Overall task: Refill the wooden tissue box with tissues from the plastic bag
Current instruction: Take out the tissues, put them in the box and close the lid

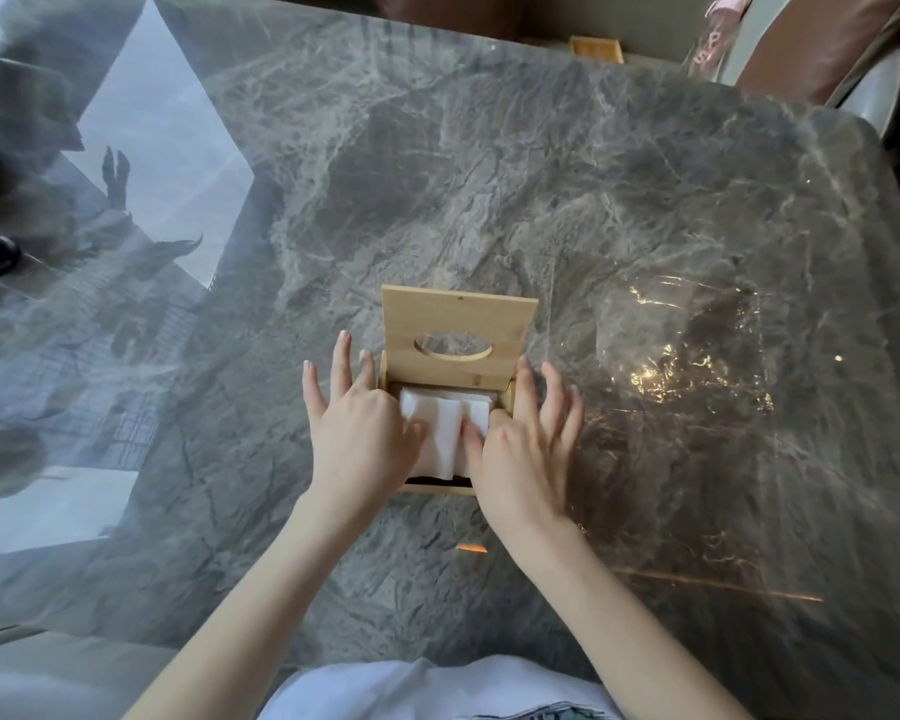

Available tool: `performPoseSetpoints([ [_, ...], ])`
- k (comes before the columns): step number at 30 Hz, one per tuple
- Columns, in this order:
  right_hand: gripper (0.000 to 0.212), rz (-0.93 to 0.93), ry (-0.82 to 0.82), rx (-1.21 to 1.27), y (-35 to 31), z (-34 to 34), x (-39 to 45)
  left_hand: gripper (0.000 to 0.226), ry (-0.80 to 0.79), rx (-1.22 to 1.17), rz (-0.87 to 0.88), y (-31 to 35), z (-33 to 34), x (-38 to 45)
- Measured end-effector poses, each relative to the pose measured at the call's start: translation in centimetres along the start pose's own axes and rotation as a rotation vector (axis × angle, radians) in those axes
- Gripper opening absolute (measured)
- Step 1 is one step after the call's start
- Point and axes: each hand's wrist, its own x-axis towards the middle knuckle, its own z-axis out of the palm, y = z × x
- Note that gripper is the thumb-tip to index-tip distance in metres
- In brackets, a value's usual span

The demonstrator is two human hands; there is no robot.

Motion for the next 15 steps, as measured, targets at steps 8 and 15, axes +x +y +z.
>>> performPoseSetpoints([
  [8, 0.027, 0.015, 0.014, -0.110, -0.1, -0.1, 1.0, 0.025, 0.124, 0.214, 0.050, 0.1, -0.1, 0.7],
  [15, 0.033, -0.018, 0.042, 0.033, 0.5, -1.4, 1.5, 0.022, 0.212, 0.051, 0.100, -0.5, 0.2, 0.3],
])
